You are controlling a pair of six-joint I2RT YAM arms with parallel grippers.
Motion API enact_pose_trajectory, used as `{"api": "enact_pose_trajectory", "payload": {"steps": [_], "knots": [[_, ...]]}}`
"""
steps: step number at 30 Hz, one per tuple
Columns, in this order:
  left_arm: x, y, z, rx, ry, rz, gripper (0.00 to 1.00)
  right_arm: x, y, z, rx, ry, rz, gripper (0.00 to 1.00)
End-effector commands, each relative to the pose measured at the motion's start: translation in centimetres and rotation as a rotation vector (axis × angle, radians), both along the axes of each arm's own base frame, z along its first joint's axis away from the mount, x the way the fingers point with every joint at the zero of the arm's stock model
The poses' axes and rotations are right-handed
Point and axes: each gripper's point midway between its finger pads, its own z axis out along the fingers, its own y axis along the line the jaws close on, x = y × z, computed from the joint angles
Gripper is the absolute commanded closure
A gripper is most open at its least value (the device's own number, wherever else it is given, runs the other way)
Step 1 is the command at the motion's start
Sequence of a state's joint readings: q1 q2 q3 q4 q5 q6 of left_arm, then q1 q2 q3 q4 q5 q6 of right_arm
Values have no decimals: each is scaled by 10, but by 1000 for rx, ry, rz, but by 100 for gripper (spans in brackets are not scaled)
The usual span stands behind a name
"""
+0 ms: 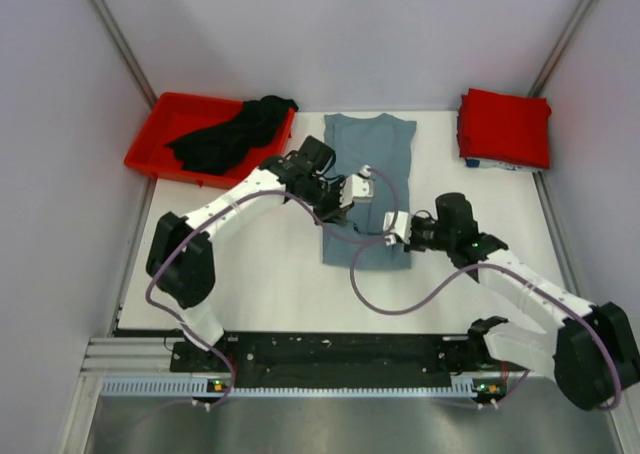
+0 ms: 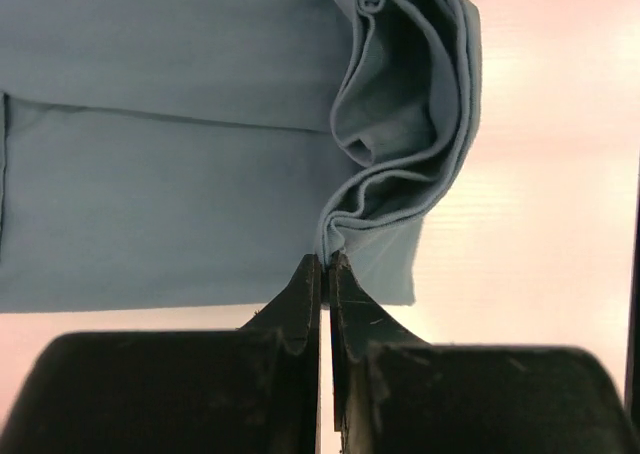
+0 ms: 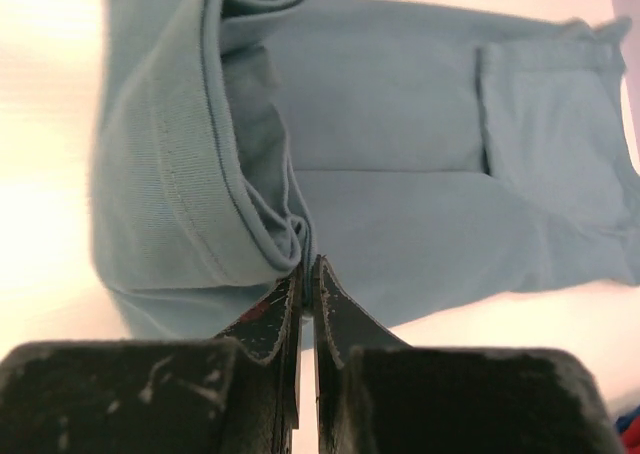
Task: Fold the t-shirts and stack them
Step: Fold the folded rectangular tshirt in 1/3 of the way
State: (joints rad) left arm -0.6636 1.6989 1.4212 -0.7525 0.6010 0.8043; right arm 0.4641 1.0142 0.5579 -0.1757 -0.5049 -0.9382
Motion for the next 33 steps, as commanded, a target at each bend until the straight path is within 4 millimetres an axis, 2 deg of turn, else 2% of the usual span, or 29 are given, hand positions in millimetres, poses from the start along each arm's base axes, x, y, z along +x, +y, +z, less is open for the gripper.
{"api": "enact_pose_trajectory", "payload": {"steps": [1, 5, 9, 12, 19, 23, 26, 29, 33], "knots": [[41, 1, -4, -24, 151, 153, 100, 69, 13, 48, 187, -128, -42, 100], [94, 7, -7, -49, 171, 275, 100, 107, 3, 37, 161, -122, -79, 100], [118, 10, -24, -22, 188, 320, 100, 133, -14, 26, 95, -100, -146, 100], [125, 13, -36, 10, 184, 342, 100, 143, -26, 15, 64, -71, -177, 100], [142, 27, -52, 62, 162, 421, 100, 161, -36, -13, -23, 59, -259, 100], [149, 29, -61, 69, 166, 453, 100, 161, -37, -23, -34, 91, -262, 100], [154, 26, -64, 64, 169, 471, 99, 169, -43, -31, -47, 117, -323, 100], [157, 21, -64, 47, 167, 459, 88, 173, -49, -36, -75, 112, -340, 100], [165, 20, -66, 42, 145, 476, 85, 187, -50, -37, -73, 117, -378, 98]]}}
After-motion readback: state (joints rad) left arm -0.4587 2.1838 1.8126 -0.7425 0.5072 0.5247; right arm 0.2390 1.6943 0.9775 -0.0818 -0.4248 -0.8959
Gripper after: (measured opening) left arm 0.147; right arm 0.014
